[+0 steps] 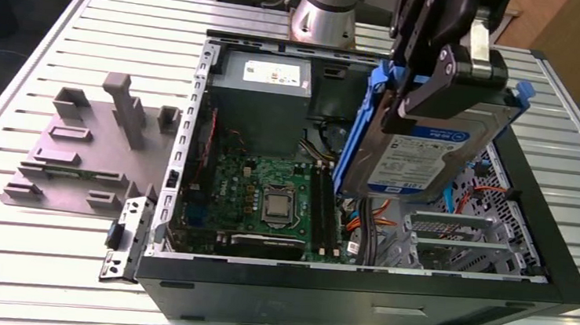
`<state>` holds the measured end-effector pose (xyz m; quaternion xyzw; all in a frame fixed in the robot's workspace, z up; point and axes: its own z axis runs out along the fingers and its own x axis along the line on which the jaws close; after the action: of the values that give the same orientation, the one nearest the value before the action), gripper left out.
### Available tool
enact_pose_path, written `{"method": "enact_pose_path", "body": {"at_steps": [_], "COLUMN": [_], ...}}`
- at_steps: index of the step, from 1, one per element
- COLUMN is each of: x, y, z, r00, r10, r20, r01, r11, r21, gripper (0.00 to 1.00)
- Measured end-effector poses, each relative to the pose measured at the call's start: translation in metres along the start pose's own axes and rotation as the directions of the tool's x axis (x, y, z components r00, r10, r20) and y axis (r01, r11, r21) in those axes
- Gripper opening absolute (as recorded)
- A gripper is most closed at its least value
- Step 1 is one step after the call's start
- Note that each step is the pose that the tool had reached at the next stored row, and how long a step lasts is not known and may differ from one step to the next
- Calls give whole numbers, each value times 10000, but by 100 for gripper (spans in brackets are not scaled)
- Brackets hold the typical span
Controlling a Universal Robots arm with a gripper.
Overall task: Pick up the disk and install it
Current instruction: 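Insert the disk into the insertion slot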
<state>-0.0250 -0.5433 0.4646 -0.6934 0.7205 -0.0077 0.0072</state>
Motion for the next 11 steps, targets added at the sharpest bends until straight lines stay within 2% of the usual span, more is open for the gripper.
{"method": "enact_pose_path", "body": {"at_steps": [6,11], "x": [7,7], "y": [-103,-166], "z": [5,10], "r00": [10000,10000], "r10": [1,1], "r20": [-1,-2], "r01": [-1,-1], "r11": [10000,10000], "r21": [-1,-1], "gripper": [36,36]}}
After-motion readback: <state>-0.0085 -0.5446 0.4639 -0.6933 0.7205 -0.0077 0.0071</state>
